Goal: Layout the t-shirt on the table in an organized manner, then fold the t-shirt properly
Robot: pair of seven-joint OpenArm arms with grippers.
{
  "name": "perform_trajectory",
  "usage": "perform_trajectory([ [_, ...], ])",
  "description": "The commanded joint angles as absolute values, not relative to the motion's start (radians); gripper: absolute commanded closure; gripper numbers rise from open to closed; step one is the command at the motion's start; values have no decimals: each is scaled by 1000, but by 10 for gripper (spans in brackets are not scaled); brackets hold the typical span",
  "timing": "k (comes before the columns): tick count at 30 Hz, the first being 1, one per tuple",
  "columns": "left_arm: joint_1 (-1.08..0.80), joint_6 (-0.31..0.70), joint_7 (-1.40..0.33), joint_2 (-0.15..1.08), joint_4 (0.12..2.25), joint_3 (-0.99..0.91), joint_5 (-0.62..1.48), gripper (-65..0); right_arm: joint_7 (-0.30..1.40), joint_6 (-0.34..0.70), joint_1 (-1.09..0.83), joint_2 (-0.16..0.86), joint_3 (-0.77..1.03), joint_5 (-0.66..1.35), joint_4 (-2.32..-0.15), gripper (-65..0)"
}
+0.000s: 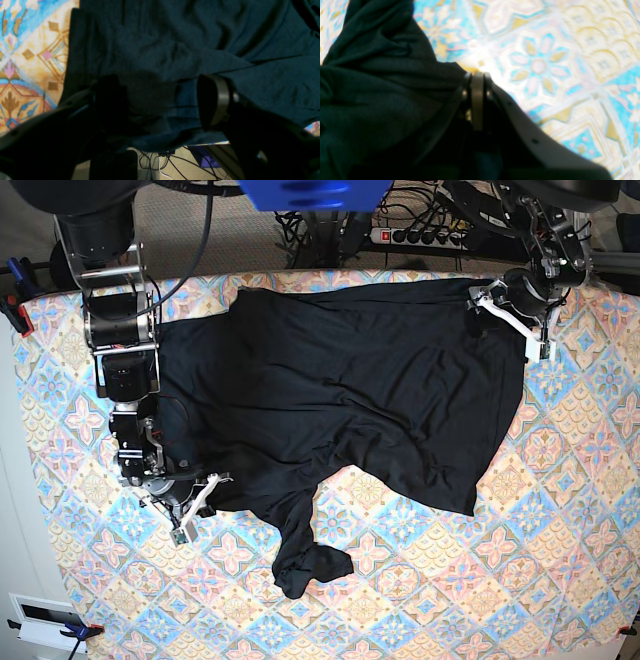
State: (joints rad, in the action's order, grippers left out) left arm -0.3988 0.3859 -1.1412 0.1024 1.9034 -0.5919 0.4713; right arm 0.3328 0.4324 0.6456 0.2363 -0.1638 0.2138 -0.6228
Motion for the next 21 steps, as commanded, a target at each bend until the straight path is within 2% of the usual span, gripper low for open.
perform_trajectory([
  [1,-397,386,-1124,110,1920,-596,483,-450,305,430,682,243,-143,223,-641,0],
  [9,-395,386,-1026,54,1923,-642,484,-450,305,430,682,243,-93,223,-644,0],
  [15,-340,386,-1078,36,1925,-671,484,-450,306,430,682,243,-102,222,-647,-5],
  [18,-329,386,-1084,38,1923,-673,483,-450,312,430,682,243,-127,220,-647,-69],
  [21,-329,386,-1084,39,1923,-673,481,-450,312,430,682,245,-232,220,-647,-164],
])
